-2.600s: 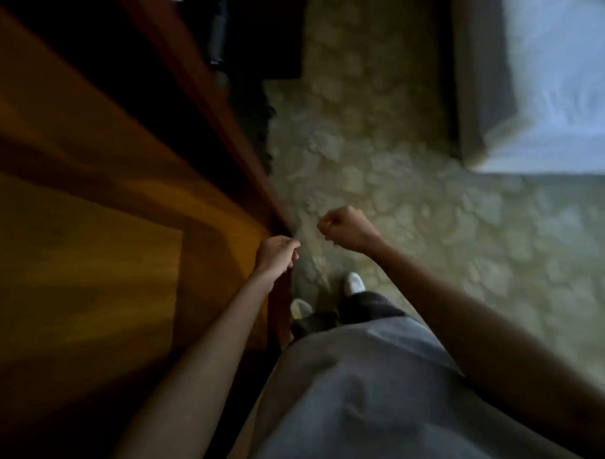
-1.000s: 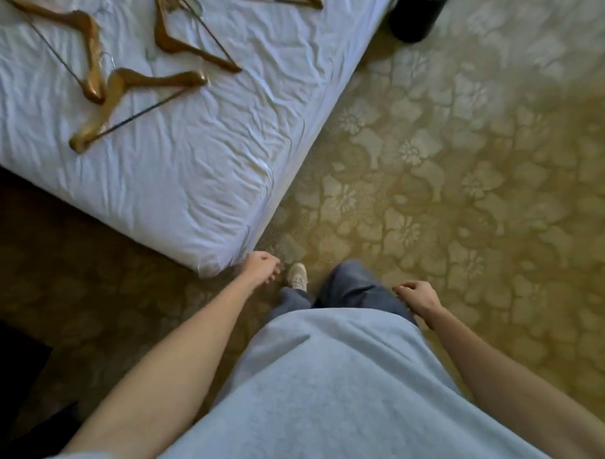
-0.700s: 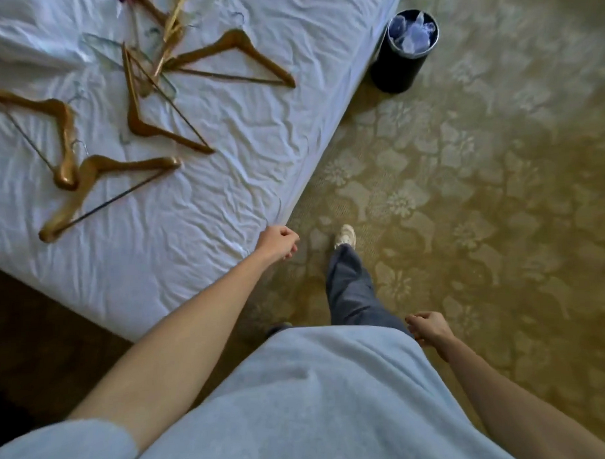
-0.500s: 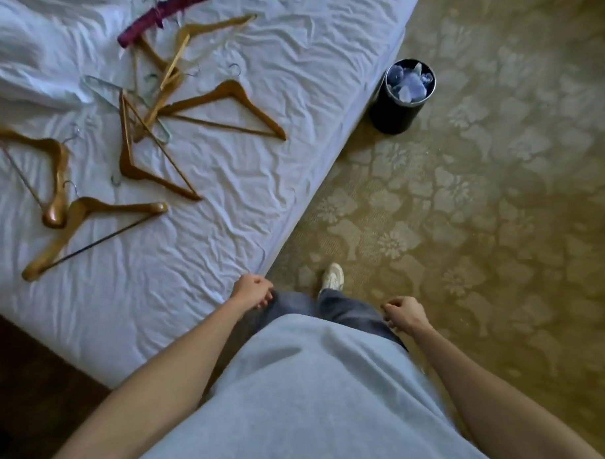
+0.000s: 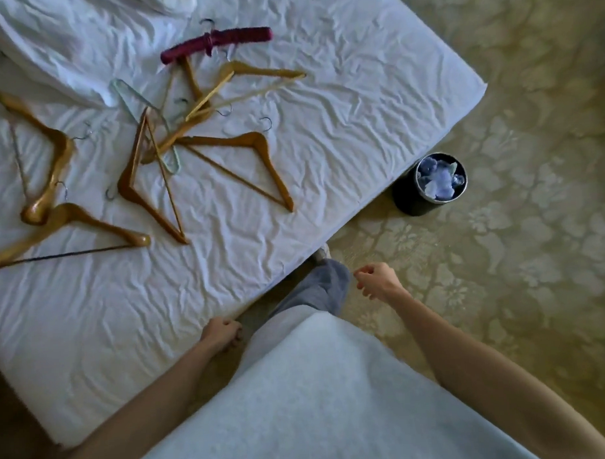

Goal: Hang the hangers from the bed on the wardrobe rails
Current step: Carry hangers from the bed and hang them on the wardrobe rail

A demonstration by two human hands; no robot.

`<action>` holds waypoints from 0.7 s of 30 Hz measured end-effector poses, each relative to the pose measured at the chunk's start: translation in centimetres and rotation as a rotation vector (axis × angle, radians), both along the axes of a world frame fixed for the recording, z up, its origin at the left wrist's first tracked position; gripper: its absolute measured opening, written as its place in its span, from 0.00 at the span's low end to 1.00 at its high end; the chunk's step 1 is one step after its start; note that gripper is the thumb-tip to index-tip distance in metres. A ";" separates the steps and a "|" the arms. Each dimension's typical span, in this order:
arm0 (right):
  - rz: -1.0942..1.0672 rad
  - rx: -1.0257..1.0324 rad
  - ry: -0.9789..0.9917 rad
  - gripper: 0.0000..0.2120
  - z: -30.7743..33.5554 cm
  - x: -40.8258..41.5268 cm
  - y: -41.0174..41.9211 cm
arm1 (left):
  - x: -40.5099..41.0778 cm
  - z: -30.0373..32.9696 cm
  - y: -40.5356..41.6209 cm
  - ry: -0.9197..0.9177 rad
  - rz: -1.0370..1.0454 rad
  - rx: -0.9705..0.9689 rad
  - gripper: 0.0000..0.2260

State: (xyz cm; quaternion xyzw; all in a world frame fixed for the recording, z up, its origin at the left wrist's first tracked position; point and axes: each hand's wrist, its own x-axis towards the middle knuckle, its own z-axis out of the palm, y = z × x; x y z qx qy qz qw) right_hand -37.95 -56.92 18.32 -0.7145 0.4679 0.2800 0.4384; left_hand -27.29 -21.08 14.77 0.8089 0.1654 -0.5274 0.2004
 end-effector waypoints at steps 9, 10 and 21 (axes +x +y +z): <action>0.225 -0.003 0.244 0.11 -1.3 6.7 -13.7 | 10.6 2.3 -19.7 -0.099 0.218 -0.150 0.09; 0.265 -0.010 0.237 0.10 -1.2 8.2 -14.6 | 11.8 2.5 -21.4 -0.109 0.245 -0.172 0.09; 0.605 0.061 0.078 0.06 -4.9 30.6 -19.1 | 23.1 -0.9 -30.3 -0.194 0.615 -0.106 0.08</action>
